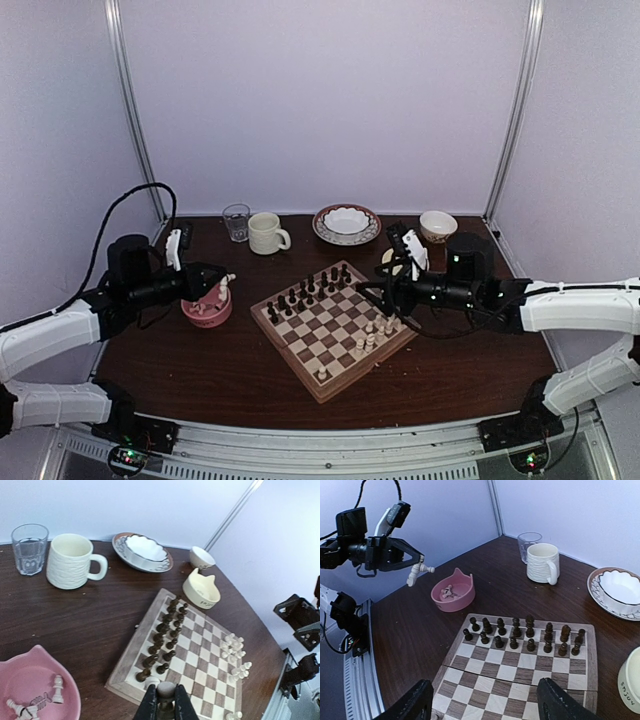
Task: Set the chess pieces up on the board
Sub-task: Pick up the pawn from the chess pile.
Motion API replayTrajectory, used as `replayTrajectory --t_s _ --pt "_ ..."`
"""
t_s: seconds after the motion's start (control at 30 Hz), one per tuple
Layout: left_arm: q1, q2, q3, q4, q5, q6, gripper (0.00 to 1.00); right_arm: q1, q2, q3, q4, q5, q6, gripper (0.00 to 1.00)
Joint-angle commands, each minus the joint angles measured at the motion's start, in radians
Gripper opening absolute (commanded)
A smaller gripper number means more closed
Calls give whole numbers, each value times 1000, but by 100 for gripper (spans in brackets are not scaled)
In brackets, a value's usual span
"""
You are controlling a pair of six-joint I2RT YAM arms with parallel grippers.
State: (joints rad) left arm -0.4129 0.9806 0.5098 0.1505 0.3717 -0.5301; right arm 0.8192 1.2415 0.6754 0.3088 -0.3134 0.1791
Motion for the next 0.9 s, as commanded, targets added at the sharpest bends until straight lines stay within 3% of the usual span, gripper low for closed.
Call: replayTrajectory --t_s 0.0,0.2,0.43,0.57,0.87 --pt "0 12 2 107 191 -55 1 52 37 64 23 -135 -52 74" --pt "-79 63 46 180 333 -95 0 102 75 82 25 -276 -120 73" --pt "-258 96 106 209 334 -81 0 104 87 73 104 -363 -61 76" --pt "-304 110 105 265 336 -105 1 106 108 57 179 -369 -2 80" --pt "-391 163 116 358 354 -138 0 118 202 64 330 -473 110 79"
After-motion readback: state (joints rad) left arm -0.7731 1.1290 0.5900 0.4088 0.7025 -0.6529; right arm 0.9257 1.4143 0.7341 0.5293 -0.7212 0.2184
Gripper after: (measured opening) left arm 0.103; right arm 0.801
